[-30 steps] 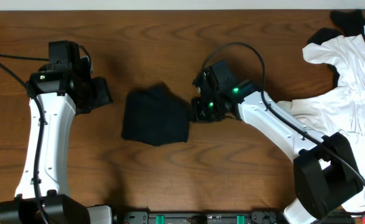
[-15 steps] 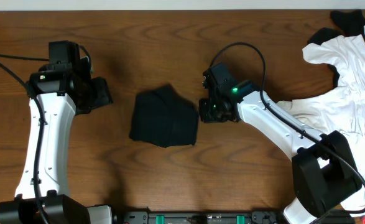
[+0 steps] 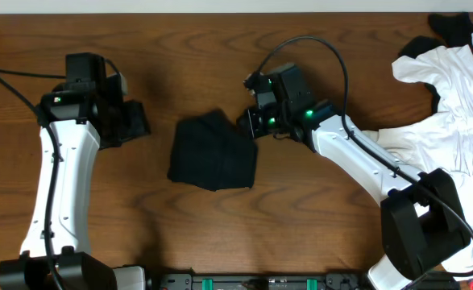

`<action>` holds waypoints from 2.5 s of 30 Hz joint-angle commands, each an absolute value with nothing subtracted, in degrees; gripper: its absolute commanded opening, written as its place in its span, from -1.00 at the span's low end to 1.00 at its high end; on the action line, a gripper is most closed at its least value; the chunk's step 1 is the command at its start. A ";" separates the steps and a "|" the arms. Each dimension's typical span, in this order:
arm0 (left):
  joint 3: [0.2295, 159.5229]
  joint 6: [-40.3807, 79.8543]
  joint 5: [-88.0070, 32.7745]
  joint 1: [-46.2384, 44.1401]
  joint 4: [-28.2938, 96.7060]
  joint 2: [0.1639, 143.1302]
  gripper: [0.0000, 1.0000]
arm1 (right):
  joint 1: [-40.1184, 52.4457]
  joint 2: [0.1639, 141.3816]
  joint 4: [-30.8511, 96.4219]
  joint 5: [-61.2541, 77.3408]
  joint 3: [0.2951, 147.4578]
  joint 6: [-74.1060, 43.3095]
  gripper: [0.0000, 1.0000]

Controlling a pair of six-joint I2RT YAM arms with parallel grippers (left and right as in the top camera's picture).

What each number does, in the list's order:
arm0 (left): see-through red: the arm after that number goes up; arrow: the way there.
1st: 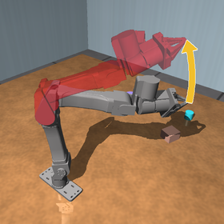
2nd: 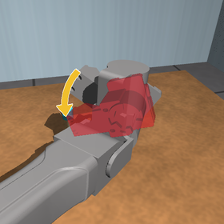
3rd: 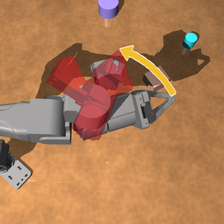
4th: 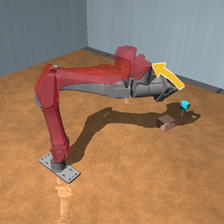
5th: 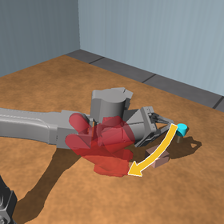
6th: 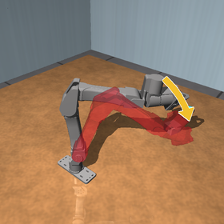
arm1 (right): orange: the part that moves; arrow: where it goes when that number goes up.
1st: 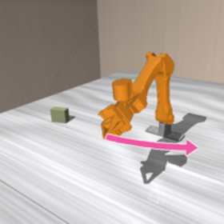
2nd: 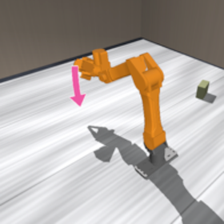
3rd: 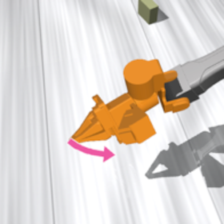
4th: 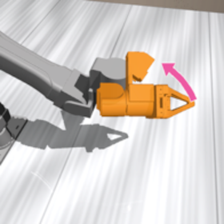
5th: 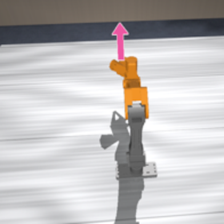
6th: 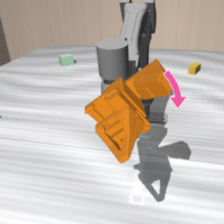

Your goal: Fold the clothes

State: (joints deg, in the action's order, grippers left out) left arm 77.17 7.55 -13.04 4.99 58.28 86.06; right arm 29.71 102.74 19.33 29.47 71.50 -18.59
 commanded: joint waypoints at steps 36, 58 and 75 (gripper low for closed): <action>60.82 -12.08 -39.09 -1.04 46.06 108.18 0.06 | 32.42 130.30 14.72 50.33 71.46 -24.56 -0.97; 60.23 3.77 -14.87 -0.86 44.51 108.22 0.00 | 27.99 130.15 16.73 48.47 71.46 -24.60 -0.91; 60.36 3.77 -14.90 1.58 45.23 85.86 0.04 | 22.57 104.33 33.01 33.69 71.46 -11.35 -0.76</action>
